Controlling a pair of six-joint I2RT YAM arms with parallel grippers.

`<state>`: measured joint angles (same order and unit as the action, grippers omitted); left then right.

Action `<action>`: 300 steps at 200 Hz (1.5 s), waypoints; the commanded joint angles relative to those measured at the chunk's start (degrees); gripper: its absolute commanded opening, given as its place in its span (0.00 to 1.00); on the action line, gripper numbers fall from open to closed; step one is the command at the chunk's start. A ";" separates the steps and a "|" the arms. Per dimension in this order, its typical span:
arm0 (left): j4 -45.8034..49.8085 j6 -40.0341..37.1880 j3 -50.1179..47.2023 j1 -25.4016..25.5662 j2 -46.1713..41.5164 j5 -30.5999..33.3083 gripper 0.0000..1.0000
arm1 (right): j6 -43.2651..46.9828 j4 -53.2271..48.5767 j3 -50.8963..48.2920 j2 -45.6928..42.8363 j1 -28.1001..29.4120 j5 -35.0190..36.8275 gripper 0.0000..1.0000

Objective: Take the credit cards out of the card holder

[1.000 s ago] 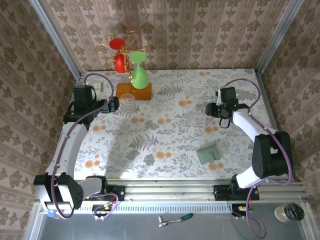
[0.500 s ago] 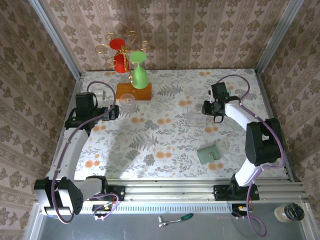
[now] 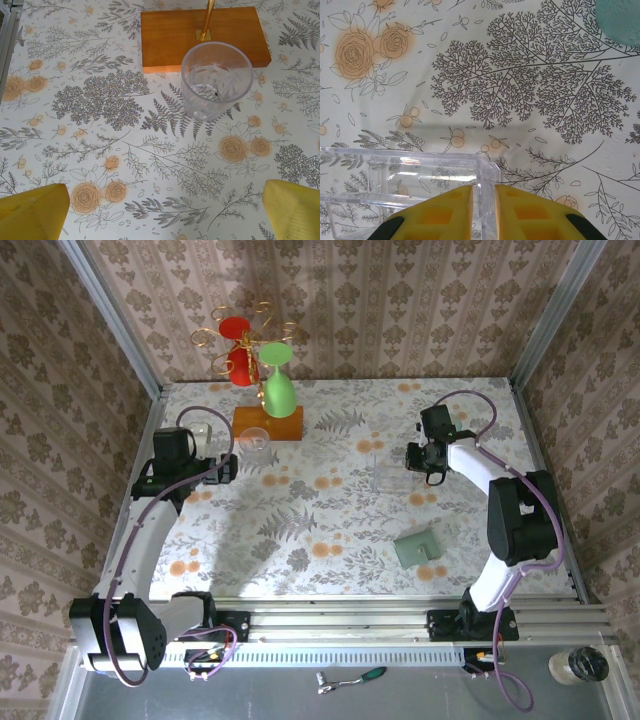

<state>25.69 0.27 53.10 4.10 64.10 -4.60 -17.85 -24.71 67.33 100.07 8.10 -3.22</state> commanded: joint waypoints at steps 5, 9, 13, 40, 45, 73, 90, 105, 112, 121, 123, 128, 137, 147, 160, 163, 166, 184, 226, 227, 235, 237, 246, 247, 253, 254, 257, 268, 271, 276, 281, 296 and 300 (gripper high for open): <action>-0.90 -1.33 -0.71 0.20 -1.51 0.96 1.00 | -0.41 -1.74 2.10 1.49 0.42 1.14 0.18; -0.95 -1.29 -0.80 0.21 -1.59 1.04 1.00 | -0.39 -1.82 2.18 1.52 0.43 1.17 0.18; -1.02 -1.30 -0.81 0.21 -1.68 1.06 1.00 | -0.35 -1.78 2.26 1.57 0.45 1.17 0.18; -1.17 -1.35 -0.94 0.21 -1.83 1.09 1.00 | -0.44 -1.73 2.54 1.80 0.78 1.27 0.16; -1.13 -1.28 -0.94 0.21 -1.83 1.08 1.00 | -0.44 -1.73 2.50 1.80 0.86 1.37 0.15; -1.17 -1.24 -0.95 0.21 -1.89 1.11 1.00 | -0.65 -2.06 2.89 1.62 1.25 2.21 0.12; -1.17 -1.16 -1.03 0.21 -1.87 1.13 1.00 | -0.95 -2.42 3.43 1.53 1.71 2.90 0.11; -1.25 -1.15 -1.03 0.29 -1.87 1.03 1.00 | -1.24 -3.00 4.32 1.79 2.41 3.72 0.09; -1.25 -1.15 -1.04 0.30 -1.87 1.07 1.00 | -1.49 -3.38 4.92 2.08 2.82 4.16 0.09; -1.18 -1.15 -0.99 0.27 -1.95 1.06 1.00 | -2.00 -3.75 5.88 2.61 3.17 4.34 0.08; -1.13 -1.15 -1.03 0.27 -1.95 1.08 1.00 | -2.10 -3.81 6.06 2.66 3.29 4.36 0.08; -1.17 -1.07 -1.05 0.33 -1.96 1.00 1.00 | -2.42 -3.92 6.45 2.95 3.65 4.35 0.08; -1.17 -1.06 -1.04 0.45 -1.99 1.00 1.00 | -3.01 -4.11 7.33 3.56 4.34 4.66 0.08; -1.26 -1.06 -1.13 0.56 -1.96 0.91 1.00 | -3.79 -4.37 8.50 4.14 5.20 5.08 0.07; -1.26 -0.93 -1.09 0.59 -1.87 0.78 1.00 | -5.01 -4.77 10.13 5.23 6.64 5.64 0.07; -1.26 -0.96 -1.01 0.63 -1.87 0.74 1.00 | -5.30 -4.86 10.47 5.51 7.01 5.76 0.07; -1.26 -0.95 -1.05 0.61 -1.87 0.73 1.00 | -5.66 -4.90 10.85 5.76 7.34 5.97 0.07; -1.20 -0.98 -1.05 0.66 -1.78 0.65 1.00 | -8.27 -5.67 13.53 7.70 9.49 7.27 0.04; -1.24 -0.98 -1.22 1.17 -1.96 1.06 1.00 | -12.88 -7.61 20.41 12.21 14.09 9.22 0.04; -1.25 -0.98 -1.19 1.17 -1.96 1.07 1.00 | -12.94 -7.62 20.62 12.36 14.16 9.25 0.04; -1.26 -0.98 -1.23 1.26 -1.96 1.08 1.00 | -13.35 -7.96 21.75 13.12 14.86 9.31 0.04; -1.24 -0.98 -1.18 1.26 -1.96 1.08 1.00 | -13.40 -8.02 21.89 13.30 15.04 9.29 0.04; -1.17 -1.01 -1.18 1.35 -1.96 1.15 1.00 | -13.75 -8.23 23.01 14.24 15.70 9.29 0.04; -1.17 -0.99 -1.17 1.35 -1.91 1.20 1.00 | -13.77 -8.24 23.15 14.30 15.75 9.29 0.04; -1.04 -0.98 -1.08 1.31 -1.96 1.34 1.00 | -13.95 -8.25 23.55 14.73 16.10 9.29 0.04; -1.06 -0.98 -1.07 1.29 -1.96 1.30 1.00 | -13.96 -8.25 23.79 14.89 16.19 9.33 0.04; -1.12 -0.98 -1.07 1.34 -1.91 1.32 1.00 | -14.04 -8.29 23.96 15.09 16.35 9.37 0.04; -1.17 -0.98 -1.28 1.40 -2.04 1.30 1.00 | -14.37 -8.33 24.39 15.54 16.72 9.59 0.04; -1.23 -1.03 -1.25 1.39 -2.09 1.27 1.00 | -14.37 -8.34 24.47 15.65 16.81 9.63 0.04; -1.26 -0.98 -1.25 1.47 -2.13 1.35 1.00 | -14.49 -8.21 24.58 15.81 16.93 9.73 0.04; -1.25 -0.98 -1.30 1.53 -2.13 1.29 1.00 | -14.62 -8.07 24.67 15.96 16.95 9.73 0.04; -1.35 -0.93 -1.38 1.69 -2.13 1.33 1.00 | -14.78 -7.64 24.68 16.29 17.04 9.73 0.03; -1.34 -0.97 -1.33 1.70 -2.13 1.31 1.00 | -14.82 -7.57 24.66 16.37 17.12 9.67 0.03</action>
<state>25.28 0.19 52.34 5.28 63.24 -3.75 -30.70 -31.18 90.06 115.59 25.26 4.38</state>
